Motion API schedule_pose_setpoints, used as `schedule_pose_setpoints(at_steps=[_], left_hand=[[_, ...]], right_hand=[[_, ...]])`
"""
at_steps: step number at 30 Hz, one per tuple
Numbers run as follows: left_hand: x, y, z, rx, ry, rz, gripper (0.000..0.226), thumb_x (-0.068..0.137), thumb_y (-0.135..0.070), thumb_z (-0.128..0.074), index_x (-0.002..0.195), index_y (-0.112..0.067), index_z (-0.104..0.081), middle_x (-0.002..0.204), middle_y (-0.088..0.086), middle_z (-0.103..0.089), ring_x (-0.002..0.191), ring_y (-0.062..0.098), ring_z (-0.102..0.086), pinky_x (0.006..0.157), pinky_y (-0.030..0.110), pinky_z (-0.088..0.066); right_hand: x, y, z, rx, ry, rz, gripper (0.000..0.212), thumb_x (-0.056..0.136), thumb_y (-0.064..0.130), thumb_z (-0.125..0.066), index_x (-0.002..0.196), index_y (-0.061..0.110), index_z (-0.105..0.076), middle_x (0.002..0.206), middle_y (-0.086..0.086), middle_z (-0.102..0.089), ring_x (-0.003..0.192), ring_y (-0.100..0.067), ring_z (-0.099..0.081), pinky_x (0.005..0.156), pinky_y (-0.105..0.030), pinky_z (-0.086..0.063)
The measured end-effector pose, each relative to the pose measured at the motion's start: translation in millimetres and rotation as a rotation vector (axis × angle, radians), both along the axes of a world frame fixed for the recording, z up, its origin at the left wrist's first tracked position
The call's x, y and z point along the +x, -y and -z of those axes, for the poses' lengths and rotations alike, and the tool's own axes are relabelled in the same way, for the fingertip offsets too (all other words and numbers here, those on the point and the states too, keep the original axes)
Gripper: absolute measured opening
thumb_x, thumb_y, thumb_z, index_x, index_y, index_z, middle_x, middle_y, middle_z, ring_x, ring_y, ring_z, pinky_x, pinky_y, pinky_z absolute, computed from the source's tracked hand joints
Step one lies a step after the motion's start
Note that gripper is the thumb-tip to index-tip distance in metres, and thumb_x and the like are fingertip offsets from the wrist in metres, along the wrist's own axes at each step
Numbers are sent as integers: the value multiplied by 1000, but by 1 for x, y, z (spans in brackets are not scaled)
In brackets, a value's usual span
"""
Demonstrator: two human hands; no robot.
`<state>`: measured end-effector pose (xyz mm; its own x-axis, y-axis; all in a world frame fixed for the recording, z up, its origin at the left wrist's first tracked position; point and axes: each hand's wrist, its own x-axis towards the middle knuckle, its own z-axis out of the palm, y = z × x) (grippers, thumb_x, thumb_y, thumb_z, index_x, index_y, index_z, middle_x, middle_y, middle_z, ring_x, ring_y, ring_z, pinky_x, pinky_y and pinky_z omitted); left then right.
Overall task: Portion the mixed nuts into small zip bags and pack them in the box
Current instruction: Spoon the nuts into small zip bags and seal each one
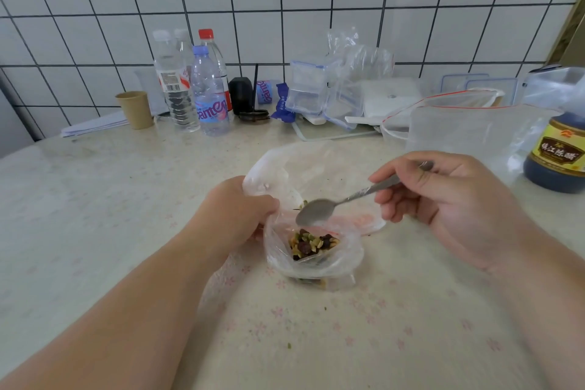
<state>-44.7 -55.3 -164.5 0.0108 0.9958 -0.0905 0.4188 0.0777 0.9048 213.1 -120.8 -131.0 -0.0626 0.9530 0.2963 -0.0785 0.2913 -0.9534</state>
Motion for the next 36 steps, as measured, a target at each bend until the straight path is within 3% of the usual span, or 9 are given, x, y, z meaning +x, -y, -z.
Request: schedule_pose_setpoints(at_steps=[2, 5, 9, 15, 19, 24, 31, 36], left_hand=[[2, -2, 0, 25, -22, -27, 19, 83, -11, -69, 100, -21, -72, 86, 6, -78, 72, 21, -75, 73, 41, -64], [6, -3, -2, 72, -106, -41, 26, 82, -14, -67, 106, -24, -68, 91, 2, -76, 80, 22, -74, 70, 40, -64], [11, -3, -2, 141, -147, -54, 28, 81, -15, -66, 107, -25, -66, 95, 1, -72, 88, 23, -69, 80, 46, -61], [11, -1, 2, 211, -111, -48, 30, 81, -18, -72, 102, -38, -65, 92, -9, -72, 86, 13, -68, 73, 37, -59], [10, -1, 4, 228, -80, -59, 35, 79, -17, -70, 104, -41, -66, 95, -14, -75, 87, 8, -69, 68, 30, -55], [10, -2, 6, 243, -76, -90, 23, 85, -24, -75, 104, -35, -71, 94, -10, -76, 87, 13, -71, 76, 38, -60], [11, -3, 10, 243, -107, -53, 17, 89, -23, -70, 98, -36, -73, 86, -11, -76, 81, 12, -72, 68, 33, -57], [12, -3, 10, 247, -131, -41, 19, 87, -23, -70, 91, -41, -69, 82, -24, -73, 76, 4, -68, 63, 28, -51]], right_hand=[[0, -5, 4, 46, -31, 123, 26, 91, 23, -58, 83, 9, -78, 72, -15, -70, 61, -24, -64, 56, -25, -52], [-7, -12, 19, 55, 148, 276, 24, 99, 15, -56, 89, 16, -77, 76, -7, -74, 68, -22, -69, 63, -25, -57], [-22, -15, 34, 85, 424, 213, 16, 95, 28, -62, 101, 29, -77, 84, 6, -75, 75, -11, -71, 72, -22, -56], [-34, -16, 38, 197, 655, 275, 19, 96, 28, -62, 109, 32, -75, 89, 21, -68, 82, 4, -67, 74, -7, -48], [-27, -16, 34, 194, 594, 331, 18, 96, 22, -62, 104, 30, -77, 82, 14, -69, 81, 1, -66, 72, -5, -44], [-24, -14, 31, 136, 406, 274, 17, 95, 20, -63, 98, 28, -78, 85, 5, -71, 76, -5, -68, 67, -10, -51], [-31, -16, 33, 123, 496, 439, 18, 97, 26, -59, 105, 29, -75, 80, 10, -74, 74, 2, -68, 68, -9, -50], [-37, -22, 35, 21, 583, 457, 22, 99, 29, -56, 111, 28, -74, 81, 12, -74, 77, 6, -67, 75, -13, -53]])
